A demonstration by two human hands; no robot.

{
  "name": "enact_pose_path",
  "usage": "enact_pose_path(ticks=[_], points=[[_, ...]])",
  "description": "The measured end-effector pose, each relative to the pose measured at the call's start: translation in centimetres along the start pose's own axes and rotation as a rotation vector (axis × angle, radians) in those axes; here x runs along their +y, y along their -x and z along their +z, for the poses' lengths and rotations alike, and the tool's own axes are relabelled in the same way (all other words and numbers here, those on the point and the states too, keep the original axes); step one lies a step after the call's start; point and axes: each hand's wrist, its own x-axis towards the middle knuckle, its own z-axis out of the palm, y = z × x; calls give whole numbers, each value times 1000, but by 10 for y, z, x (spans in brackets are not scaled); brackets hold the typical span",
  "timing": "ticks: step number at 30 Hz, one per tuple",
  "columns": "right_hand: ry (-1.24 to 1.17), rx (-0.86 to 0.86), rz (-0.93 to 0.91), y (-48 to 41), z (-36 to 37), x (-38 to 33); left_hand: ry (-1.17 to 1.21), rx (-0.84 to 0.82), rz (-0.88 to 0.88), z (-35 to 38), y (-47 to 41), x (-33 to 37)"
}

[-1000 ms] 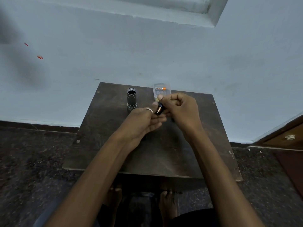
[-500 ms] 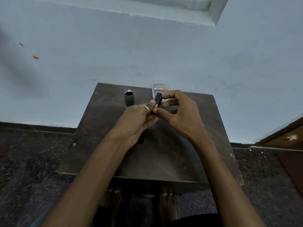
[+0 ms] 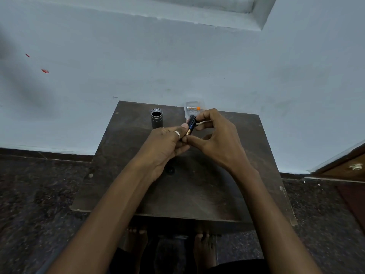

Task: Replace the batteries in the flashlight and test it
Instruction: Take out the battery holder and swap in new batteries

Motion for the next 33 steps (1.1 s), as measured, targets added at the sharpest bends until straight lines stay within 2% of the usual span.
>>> enact_pose_path(ticks=[11, 17, 24, 33], points=[[147, 17, -176, 2, 1, 2, -31, 17, 38, 2, 2, 0], [235, 0, -196, 3, 2, -1, -62, 0, 62, 2, 2, -2], [466, 0, -224, 10, 2, -11, -111, 31, 79, 3, 1, -5], [331, 27, -195, 10, 2, -12, -96, 42, 79, 4, -3, -6]])
